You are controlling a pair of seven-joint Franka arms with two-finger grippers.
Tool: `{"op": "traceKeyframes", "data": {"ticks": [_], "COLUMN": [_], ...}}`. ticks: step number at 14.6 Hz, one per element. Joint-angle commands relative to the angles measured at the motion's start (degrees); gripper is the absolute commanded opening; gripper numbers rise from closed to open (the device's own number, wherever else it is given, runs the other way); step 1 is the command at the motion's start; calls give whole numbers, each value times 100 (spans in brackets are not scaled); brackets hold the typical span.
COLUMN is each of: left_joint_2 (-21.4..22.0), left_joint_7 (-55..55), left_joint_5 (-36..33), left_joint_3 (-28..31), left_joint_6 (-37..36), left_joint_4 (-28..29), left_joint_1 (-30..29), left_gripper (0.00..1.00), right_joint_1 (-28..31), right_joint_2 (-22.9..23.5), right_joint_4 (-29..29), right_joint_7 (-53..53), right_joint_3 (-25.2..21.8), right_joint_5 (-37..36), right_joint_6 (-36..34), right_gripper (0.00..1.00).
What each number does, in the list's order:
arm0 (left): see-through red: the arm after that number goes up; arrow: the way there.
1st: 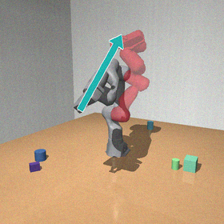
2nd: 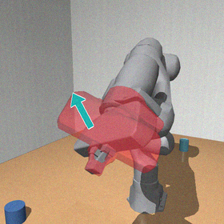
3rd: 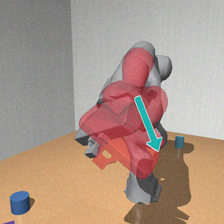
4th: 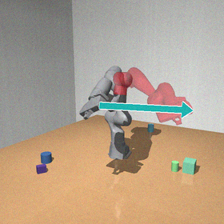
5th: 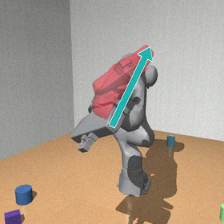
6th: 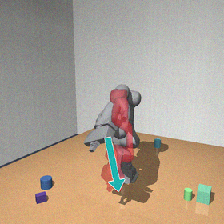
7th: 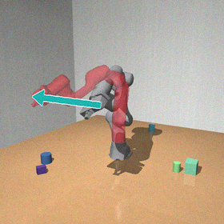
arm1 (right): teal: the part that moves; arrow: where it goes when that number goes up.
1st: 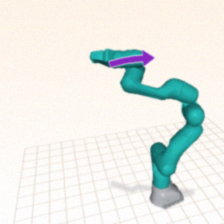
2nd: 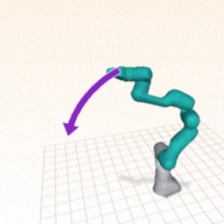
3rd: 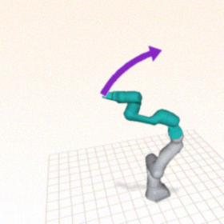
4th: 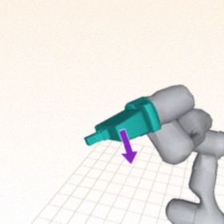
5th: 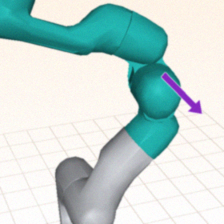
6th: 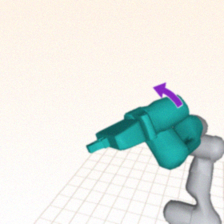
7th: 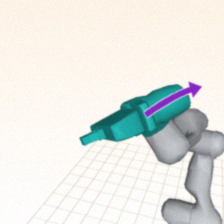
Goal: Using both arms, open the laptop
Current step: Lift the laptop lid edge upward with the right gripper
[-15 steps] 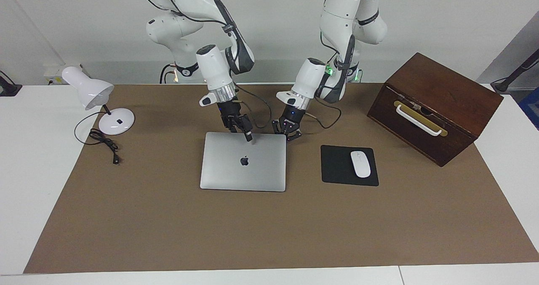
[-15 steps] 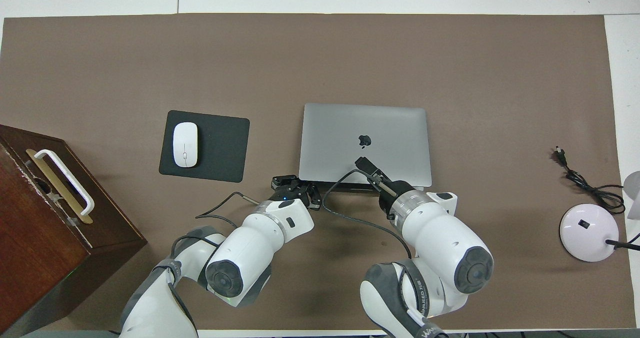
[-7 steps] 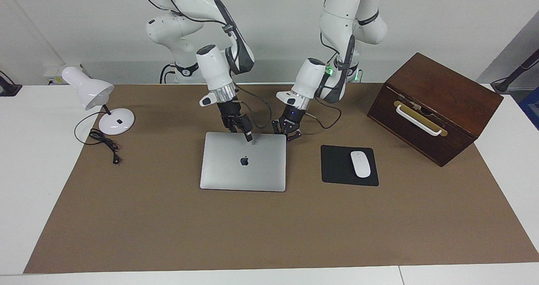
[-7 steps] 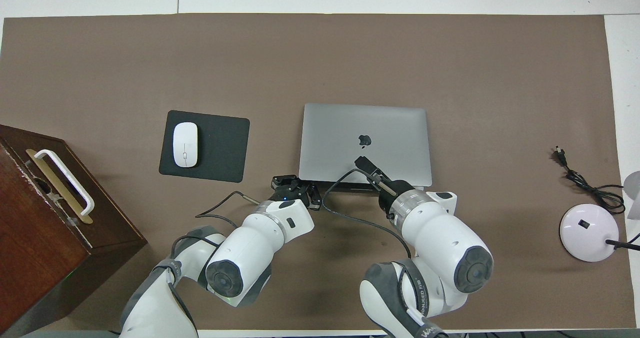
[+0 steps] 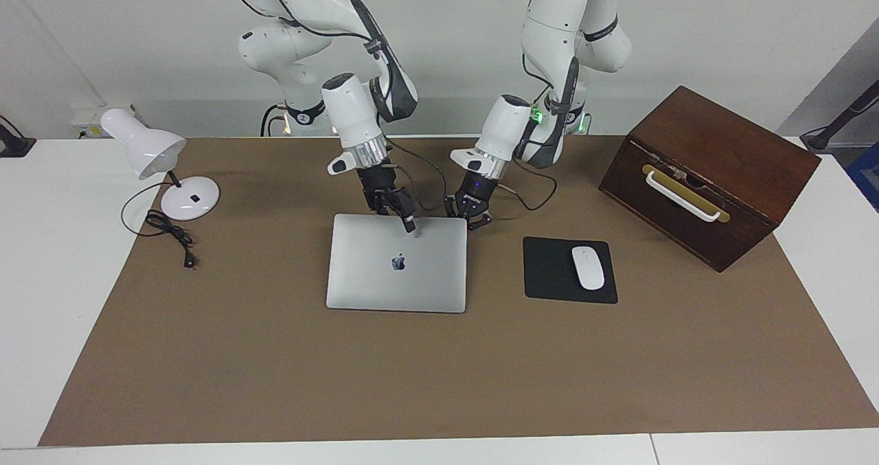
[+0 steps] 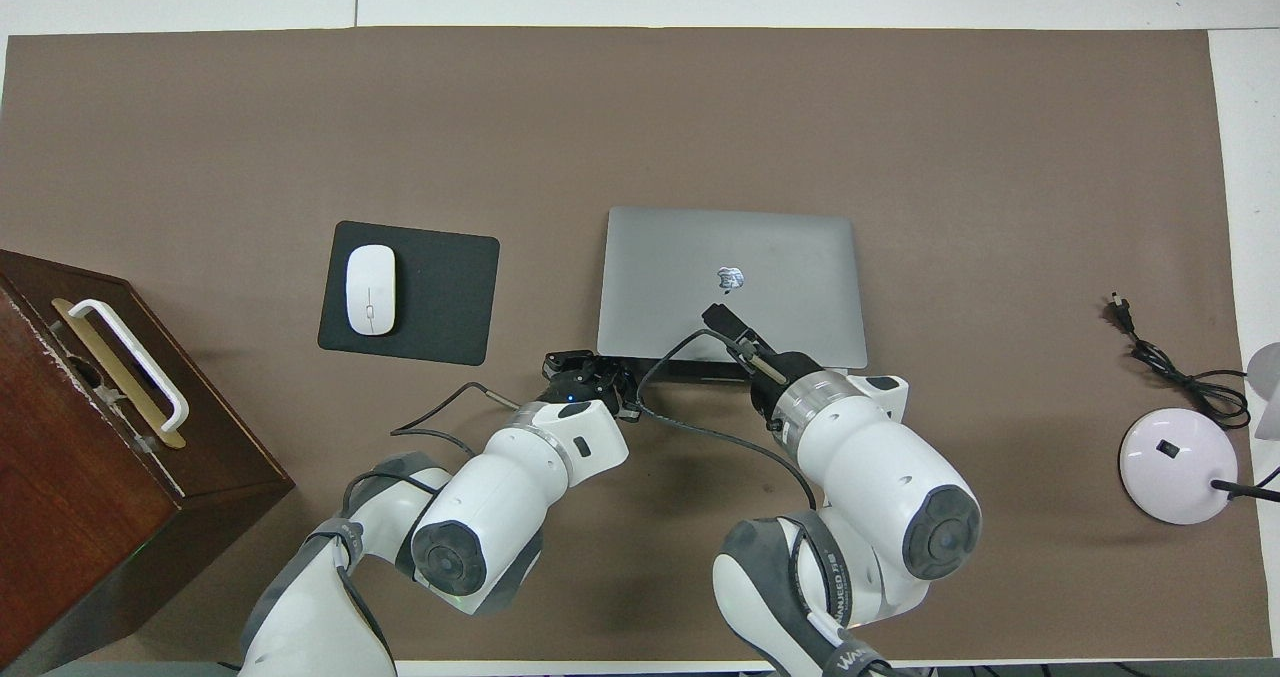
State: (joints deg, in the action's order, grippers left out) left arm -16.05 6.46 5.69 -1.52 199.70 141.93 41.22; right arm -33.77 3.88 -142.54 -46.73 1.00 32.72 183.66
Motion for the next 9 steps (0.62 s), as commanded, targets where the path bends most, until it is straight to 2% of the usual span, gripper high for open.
{"op": "traceKeyframes", "data": {"ticks": [1,9], "left_joint_2": [-197,-206], "left_joint_7": [-83,-136], "left_joint_5": [-33,-33], "left_joint_3": [73,73], "left_joint_6": [105,104], "left_joint_4": [-77,-60], "left_joint_1": [53,62], "left_gripper": [0,0], "right_joint_1": [46,125], "right_joint_2": [122,192], "right_joint_4": [165,446], "right_joint_7": [147,164], "right_joint_3": [32,23], "right_joint_5": [147,147], "right_joint_6": [64,-269], "right_gripper": [99,99]}}
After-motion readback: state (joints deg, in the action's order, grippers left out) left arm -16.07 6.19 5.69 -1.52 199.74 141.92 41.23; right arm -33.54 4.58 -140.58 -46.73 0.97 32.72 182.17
